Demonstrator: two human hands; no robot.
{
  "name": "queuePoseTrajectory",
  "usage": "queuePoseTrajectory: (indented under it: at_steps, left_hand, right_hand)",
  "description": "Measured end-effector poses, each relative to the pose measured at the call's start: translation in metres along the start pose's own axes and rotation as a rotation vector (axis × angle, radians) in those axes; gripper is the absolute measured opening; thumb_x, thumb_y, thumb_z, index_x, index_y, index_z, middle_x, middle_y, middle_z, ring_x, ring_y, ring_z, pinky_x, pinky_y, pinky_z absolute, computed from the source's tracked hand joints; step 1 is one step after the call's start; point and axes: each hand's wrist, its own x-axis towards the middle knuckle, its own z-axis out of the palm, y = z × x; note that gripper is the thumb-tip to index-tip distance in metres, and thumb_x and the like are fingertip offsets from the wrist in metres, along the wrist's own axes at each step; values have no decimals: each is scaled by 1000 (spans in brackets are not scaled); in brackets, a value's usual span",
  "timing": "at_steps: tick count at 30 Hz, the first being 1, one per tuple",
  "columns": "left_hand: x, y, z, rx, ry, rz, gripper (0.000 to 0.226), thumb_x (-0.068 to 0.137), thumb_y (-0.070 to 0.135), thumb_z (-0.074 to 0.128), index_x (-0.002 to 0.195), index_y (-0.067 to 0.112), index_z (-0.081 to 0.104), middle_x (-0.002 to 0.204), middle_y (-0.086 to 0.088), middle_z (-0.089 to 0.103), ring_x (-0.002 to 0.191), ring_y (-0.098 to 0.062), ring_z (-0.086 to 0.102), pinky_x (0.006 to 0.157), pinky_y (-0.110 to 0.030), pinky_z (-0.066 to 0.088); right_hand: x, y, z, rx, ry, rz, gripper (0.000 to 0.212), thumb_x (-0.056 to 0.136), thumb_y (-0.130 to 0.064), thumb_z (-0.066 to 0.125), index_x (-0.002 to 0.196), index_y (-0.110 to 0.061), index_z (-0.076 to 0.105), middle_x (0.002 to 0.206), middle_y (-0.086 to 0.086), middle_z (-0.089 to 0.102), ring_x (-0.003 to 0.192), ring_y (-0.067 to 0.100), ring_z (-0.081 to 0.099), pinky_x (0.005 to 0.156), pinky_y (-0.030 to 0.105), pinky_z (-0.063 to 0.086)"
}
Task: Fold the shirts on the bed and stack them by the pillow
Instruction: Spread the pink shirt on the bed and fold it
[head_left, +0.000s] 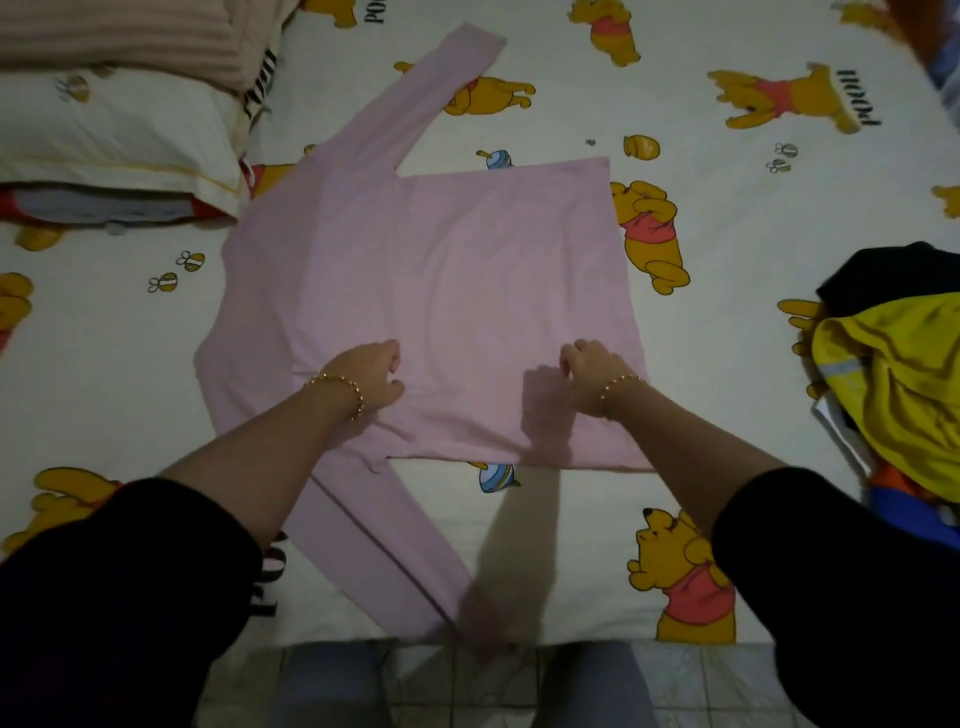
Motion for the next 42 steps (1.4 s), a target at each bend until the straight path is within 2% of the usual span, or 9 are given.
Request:
queuePoseTrajectory:
  at_steps: [17,20,25,27,29,33,36,39,42]
  left_hand:
    - [277,-104,-150,-90,166,-177,19,85,29,59,86,20,43,66,6,44,71,-22,51,60,-27,33]
    - [327,-112,-146,-115,172,-196,19,85,33,59,85,24,42,71,5,51,80,-24,57,65,-27,40]
    - [389,-106,-135,-36,165,-187,23,88,36,55,100,18,48,107,-6,60,99,-27,58,84,-36,49]
    - [405,-106,-128,54,154,-219,37,89,42,53,112,14,46,114,-9,58,105,-29,57,86,-39,49]
    - [413,-108,-123,120,146,-271,44,89,47,50,116,13,44,117,-9,55,108,-29,56,86,-40,49]
    - [421,-104,-115,198,140,-224,31,96,35,36,116,13,47,113,-9,59,101,-29,60,84,-43,52]
    - [421,-102,-114,209,157,-145,27,94,32,33,108,15,49,100,-8,61,89,-30,61,77,-45,54]
    - [418,-105,-114,176,159,-76,21,91,35,36,96,17,47,92,-6,61,81,-27,60,72,-40,54]
    - [419,-106,-114,143,145,-54,17,90,36,40,88,20,38,91,-5,61,82,-26,60,65,-34,46]
  right_hand:
    - [358,-41,-142,189,131,-135,31,88,-5,51,119,-7,52,123,16,50,115,33,49,93,37,42]
    - [420,-54,-148,410,170,-79,30,88,-8,55,118,-6,55,117,15,57,110,31,54,86,31,40]
    - [502,-73,-164,1188,72,188,28,91,-2,47,116,-9,57,93,5,56,71,17,50,65,34,43]
    - [524,-78,-170,1369,58,255,30,92,1,47,118,-7,59,94,5,57,81,19,50,67,38,48]
    - [540,-81,-171,1480,72,272,31,92,0,46,118,-8,61,103,10,60,90,19,51,70,35,48]
    - [561,-88,-178,1554,41,264,36,93,6,39,121,-6,58,80,0,53,79,14,51,79,33,47]
    - [562,-87,-180,1679,126,378,32,91,3,40,112,-6,61,68,6,57,69,19,56,67,31,50]
    - [564,-75,-173,1632,251,409,41,80,8,36,109,-3,63,78,23,64,80,36,64,72,36,58]
    - [560,-71,-173,1643,254,385,38,84,12,36,109,-1,61,79,14,58,67,22,56,56,25,52]
